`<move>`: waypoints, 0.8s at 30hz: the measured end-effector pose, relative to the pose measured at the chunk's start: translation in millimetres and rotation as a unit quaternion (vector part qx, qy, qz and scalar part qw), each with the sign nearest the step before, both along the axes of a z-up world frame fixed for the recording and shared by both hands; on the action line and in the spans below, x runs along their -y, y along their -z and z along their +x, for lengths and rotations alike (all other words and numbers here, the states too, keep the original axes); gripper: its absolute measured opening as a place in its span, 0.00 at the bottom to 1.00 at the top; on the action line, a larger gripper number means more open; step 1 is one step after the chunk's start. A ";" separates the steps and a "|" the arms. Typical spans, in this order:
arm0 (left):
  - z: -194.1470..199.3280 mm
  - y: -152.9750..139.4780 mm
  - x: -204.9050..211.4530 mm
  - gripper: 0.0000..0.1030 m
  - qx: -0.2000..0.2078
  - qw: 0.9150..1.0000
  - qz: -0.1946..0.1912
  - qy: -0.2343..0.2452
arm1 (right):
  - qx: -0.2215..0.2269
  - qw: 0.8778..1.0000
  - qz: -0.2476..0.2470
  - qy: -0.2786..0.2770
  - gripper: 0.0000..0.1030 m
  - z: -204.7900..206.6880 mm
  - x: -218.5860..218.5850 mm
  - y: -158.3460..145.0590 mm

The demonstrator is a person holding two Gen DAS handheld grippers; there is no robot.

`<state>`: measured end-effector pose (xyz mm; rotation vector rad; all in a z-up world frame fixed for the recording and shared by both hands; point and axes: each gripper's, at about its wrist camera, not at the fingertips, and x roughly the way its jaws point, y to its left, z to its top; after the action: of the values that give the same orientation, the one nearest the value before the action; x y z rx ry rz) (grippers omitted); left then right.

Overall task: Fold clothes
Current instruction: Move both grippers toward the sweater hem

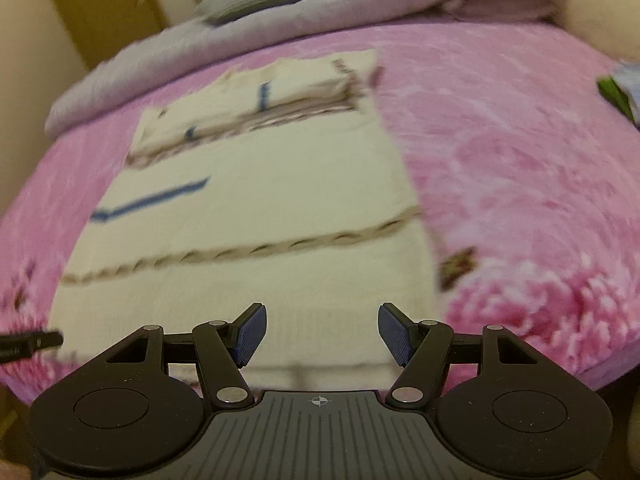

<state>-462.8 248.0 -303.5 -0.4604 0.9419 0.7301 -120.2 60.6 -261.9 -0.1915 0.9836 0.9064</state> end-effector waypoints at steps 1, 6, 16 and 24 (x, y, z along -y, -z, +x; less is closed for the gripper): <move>-4.5 0.5 -6.2 0.32 0.006 1.000 -0.005 -0.003 | -0.003 1.000 0.005 0.009 0.64 7.1 6.6 -0.5; -24.7 5.8 -33.0 0.33 0.029 0.999 -0.031 -0.018 | -0.026 0.999 0.011 0.041 0.64 35.7 31.8 4.6; -40.9 13.0 -48.3 0.33 0.064 0.995 -0.074 -0.010 | -0.111 0.992 0.049 0.037 0.64 62.7 46.0 12.6; -42.1 26.5 -62.3 0.33 0.103 0.984 -0.135 -0.049 | -0.151 0.984 0.074 0.055 0.63 80.0 55.3 25.1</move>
<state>-504.9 310.3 -330.0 -0.8097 0.8292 0.6313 -40.3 5.3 -287.0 0.1294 1.1897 0.9182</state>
